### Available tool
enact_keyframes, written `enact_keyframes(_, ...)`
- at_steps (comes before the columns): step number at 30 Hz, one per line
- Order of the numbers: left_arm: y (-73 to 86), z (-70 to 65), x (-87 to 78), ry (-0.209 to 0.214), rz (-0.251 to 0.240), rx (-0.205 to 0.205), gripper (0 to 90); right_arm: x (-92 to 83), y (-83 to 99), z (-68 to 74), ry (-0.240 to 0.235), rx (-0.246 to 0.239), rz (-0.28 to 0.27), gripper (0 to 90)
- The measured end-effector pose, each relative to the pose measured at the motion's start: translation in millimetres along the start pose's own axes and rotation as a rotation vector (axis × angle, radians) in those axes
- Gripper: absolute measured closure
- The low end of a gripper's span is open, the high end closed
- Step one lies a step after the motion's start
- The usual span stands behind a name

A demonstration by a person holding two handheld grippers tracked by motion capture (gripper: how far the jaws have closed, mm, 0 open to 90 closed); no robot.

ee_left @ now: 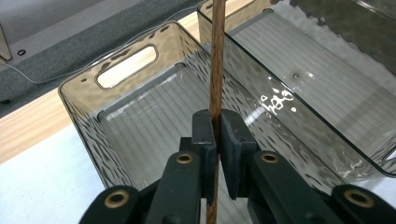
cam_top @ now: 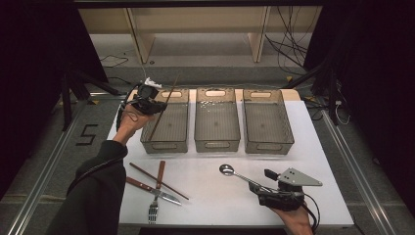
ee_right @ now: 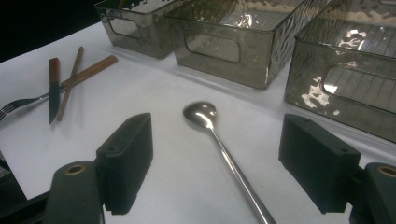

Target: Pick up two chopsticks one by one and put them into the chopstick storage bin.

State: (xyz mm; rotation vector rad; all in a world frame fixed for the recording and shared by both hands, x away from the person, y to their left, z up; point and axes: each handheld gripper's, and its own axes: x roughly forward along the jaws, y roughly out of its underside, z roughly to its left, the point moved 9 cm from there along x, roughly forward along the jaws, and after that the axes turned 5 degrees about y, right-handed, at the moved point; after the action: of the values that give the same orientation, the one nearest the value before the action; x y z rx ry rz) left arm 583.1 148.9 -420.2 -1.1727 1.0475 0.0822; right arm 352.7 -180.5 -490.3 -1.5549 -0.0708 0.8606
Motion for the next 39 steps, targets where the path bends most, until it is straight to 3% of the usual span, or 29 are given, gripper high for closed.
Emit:
enact_keyframes(22,24.0,6.8,19.4,-0.004,0.078,-0.04,83.2,0.0,0.3,0.1,-0.002,-0.001,0.002,26.8)
enact_keyframes(24,26.6,8.6,21.6,-0.019,0.083,-0.045,82.6,0.0,0.3,0.2,-0.002,-0.001,0.002,26.8)
enact_keyframes(30,27.6,11.6,19.2,-0.045,0.081,-0.05,69.5,0.1,0.4,0.1,-0.002,0.0,0.002,26.8)
enact_keyframes(33,24.7,9.1,13.0,-0.051,0.081,-0.034,61.2,0.1,0.4,0.3,-0.002,0.0,0.002,26.8)
enact_keyframes(39,21.5,-5.5,-3.8,-0.009,0.073,0.013,42.5,-0.1,0.5,0.4,-0.002,-0.002,0.003,26.8)
